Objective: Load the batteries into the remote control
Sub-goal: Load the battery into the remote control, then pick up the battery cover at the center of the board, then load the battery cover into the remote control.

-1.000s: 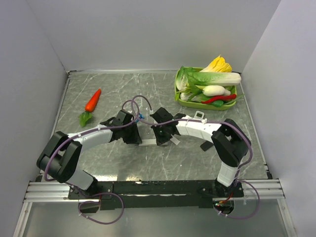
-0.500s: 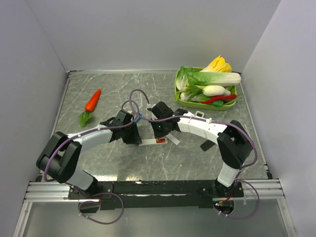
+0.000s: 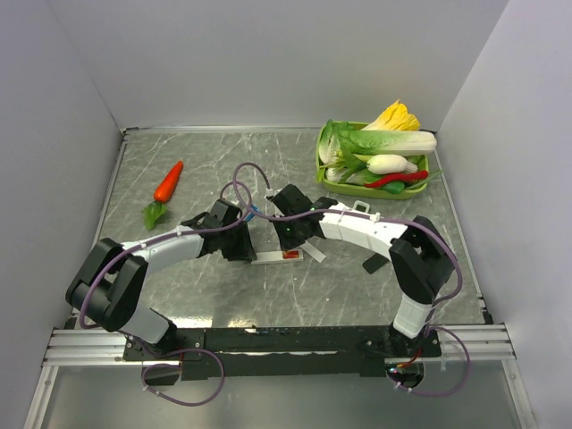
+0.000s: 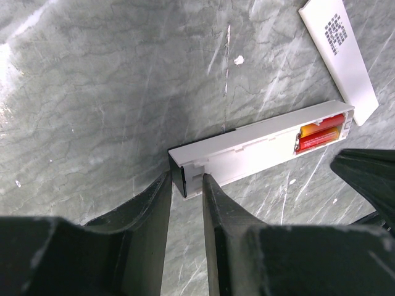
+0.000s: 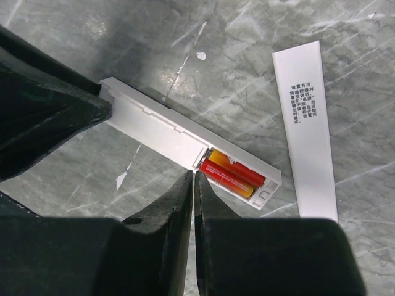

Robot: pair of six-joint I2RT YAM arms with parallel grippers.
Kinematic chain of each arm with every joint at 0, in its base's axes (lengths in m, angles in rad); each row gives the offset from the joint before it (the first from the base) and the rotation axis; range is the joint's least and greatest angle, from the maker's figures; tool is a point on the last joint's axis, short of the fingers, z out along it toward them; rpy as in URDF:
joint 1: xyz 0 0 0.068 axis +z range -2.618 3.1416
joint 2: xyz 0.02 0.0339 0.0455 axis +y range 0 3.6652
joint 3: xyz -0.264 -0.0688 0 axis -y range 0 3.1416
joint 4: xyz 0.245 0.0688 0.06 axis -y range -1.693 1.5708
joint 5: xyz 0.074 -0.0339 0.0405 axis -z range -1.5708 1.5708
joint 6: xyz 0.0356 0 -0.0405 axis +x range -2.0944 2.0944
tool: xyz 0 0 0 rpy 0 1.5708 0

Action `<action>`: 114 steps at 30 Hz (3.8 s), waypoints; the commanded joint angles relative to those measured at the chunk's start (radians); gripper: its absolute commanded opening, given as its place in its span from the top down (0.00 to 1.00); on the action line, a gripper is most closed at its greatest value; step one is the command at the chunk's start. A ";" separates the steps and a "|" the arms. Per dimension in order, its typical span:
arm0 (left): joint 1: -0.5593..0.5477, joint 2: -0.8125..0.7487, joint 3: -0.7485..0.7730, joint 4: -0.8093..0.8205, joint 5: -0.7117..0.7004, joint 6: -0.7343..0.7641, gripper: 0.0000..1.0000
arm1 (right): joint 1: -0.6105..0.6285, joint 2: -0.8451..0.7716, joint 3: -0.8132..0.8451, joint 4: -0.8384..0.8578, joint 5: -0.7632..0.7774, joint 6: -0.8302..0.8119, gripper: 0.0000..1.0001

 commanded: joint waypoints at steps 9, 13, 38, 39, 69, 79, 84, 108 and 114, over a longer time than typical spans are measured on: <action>-0.003 -0.005 0.003 -0.030 -0.027 0.023 0.69 | 0.000 0.064 -0.011 -0.003 0.034 0.024 0.88; -0.003 -0.005 0.001 -0.030 -0.028 0.023 0.69 | 0.000 0.079 -0.020 -0.006 0.035 0.024 0.88; 0.000 -0.140 0.015 -0.041 -0.110 0.003 0.48 | -0.049 -0.068 0.101 -0.081 0.029 -0.117 0.53; 0.000 -0.156 0.016 -0.043 -0.119 -0.001 0.47 | -0.057 -0.068 0.103 -0.087 0.037 -0.132 0.47; 0.079 -1.061 -0.076 -0.225 -0.783 0.088 0.01 | -0.137 0.248 0.153 -0.139 0.022 -0.462 0.42; 0.079 -1.042 -0.085 -0.158 -0.838 0.223 0.01 | -0.126 0.280 0.136 -0.119 0.078 -0.476 0.67; 0.082 -1.016 -0.086 -0.147 -0.825 0.230 0.01 | -0.126 0.231 0.145 -0.124 0.120 -0.494 0.81; 0.245 -0.970 -0.094 -0.101 -0.697 0.264 0.01 | 0.107 0.111 0.256 -0.265 0.006 -0.839 0.82; 0.250 -0.967 -0.094 -0.098 -0.690 0.264 0.01 | 0.124 0.170 0.308 -0.299 -0.017 -0.882 0.81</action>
